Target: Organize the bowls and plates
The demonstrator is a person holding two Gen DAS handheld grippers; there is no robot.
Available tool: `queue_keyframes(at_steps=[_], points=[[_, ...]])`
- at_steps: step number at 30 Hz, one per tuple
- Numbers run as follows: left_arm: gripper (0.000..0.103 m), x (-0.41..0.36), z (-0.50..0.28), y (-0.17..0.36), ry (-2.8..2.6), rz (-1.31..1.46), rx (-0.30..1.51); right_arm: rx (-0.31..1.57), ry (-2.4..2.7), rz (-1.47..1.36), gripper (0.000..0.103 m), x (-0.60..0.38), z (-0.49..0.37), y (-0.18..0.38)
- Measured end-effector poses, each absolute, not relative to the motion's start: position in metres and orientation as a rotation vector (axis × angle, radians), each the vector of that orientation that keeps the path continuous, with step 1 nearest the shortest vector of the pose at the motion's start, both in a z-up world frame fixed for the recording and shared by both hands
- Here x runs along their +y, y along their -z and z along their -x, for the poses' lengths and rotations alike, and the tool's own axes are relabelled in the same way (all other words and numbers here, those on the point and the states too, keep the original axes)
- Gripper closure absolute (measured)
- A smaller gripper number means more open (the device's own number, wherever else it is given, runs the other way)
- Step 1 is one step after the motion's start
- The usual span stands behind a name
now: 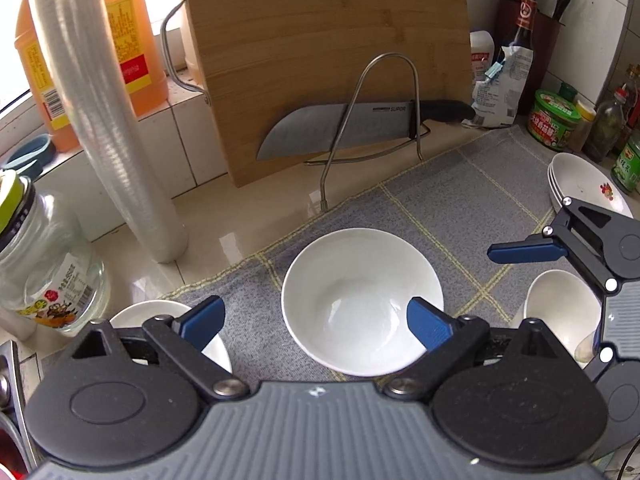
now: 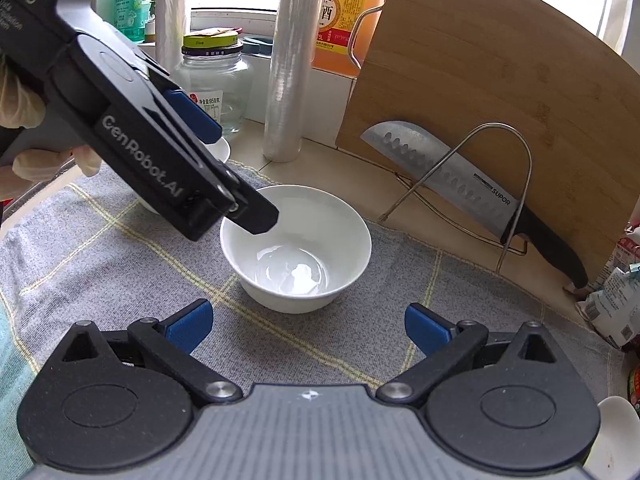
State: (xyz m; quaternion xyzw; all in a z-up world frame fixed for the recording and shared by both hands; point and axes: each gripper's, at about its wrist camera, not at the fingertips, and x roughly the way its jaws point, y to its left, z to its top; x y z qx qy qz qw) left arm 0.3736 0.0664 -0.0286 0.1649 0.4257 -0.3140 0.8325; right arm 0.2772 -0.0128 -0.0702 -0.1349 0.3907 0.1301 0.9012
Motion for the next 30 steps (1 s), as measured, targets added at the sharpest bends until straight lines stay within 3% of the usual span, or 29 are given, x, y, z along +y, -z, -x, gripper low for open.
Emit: queue_keyframes(at_steps=[18, 24, 25, 30], points=[[0.029, 0.04, -0.406, 0.052, 0.755, -0.405, 0.991, 0.875, -0.293, 0.279, 0.001, -0.004, -0.308, 0.085], [0.031, 0.04, -0.406, 0.052, 0.761, -0.405, 0.996, 0.899, -0.297, 0.258, 0.012, -0.006, -0.315, 0.089], [0.033, 0.04, -0.406, 0.052, 0.763, -0.407, 0.998, 0.9, -0.299, 0.255, 0.017, -0.006, -0.316, 0.09], [0.043, 0.04, -0.409, 0.054, 0.772, -0.399, 1.014, 0.895, -0.307, 0.253, 0.021, -0.005, -0.316, 0.09]])
